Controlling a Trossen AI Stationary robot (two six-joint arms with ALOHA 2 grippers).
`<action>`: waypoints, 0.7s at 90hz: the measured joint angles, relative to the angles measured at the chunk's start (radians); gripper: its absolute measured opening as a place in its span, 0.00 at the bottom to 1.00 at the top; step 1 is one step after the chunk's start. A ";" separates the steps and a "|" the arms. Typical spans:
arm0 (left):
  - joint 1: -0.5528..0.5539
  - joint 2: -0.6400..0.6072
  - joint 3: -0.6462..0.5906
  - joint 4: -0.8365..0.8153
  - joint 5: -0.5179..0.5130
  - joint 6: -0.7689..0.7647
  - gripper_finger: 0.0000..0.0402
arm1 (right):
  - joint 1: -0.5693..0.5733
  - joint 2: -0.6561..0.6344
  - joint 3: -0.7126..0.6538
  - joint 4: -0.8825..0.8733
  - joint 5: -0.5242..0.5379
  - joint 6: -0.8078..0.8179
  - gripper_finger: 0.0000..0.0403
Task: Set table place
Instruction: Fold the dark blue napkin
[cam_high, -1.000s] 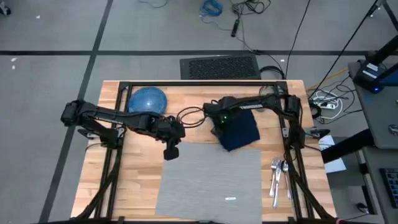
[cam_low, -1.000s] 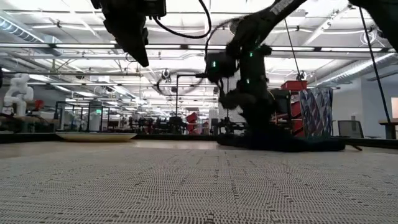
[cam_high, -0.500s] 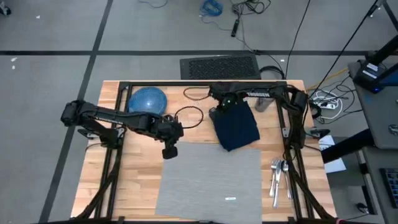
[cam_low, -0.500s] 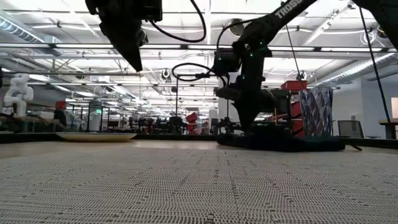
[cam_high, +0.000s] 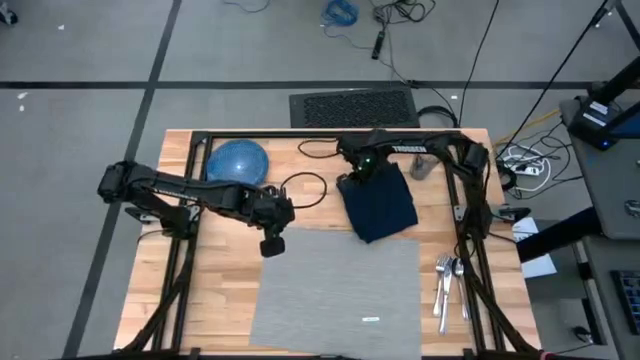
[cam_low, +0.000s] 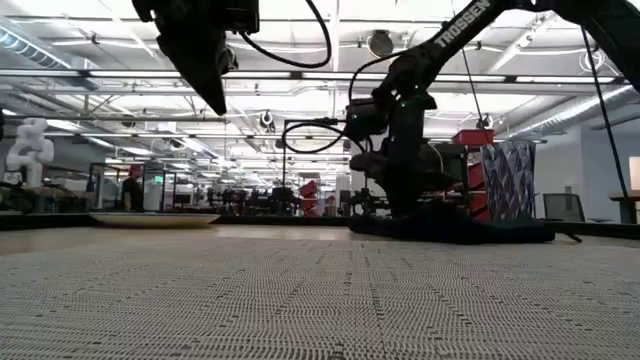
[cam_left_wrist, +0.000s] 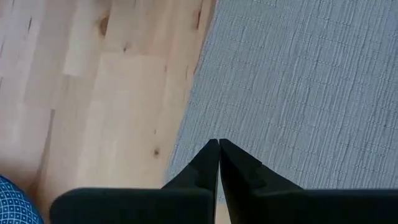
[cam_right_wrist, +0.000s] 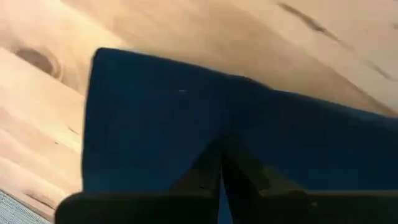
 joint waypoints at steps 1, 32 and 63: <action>0.000 0.000 0.000 0.000 0.000 0.000 0.00 | 0.001 0.001 0.000 0.003 -0.002 -0.001 0.00; 0.000 0.000 0.000 0.006 0.000 0.000 0.00 | 0.051 0.048 0.002 0.169 -0.183 -0.013 0.00; 0.000 0.000 0.000 0.037 -0.002 0.009 0.00 | 0.199 0.042 0.001 0.311 -0.487 -0.151 0.00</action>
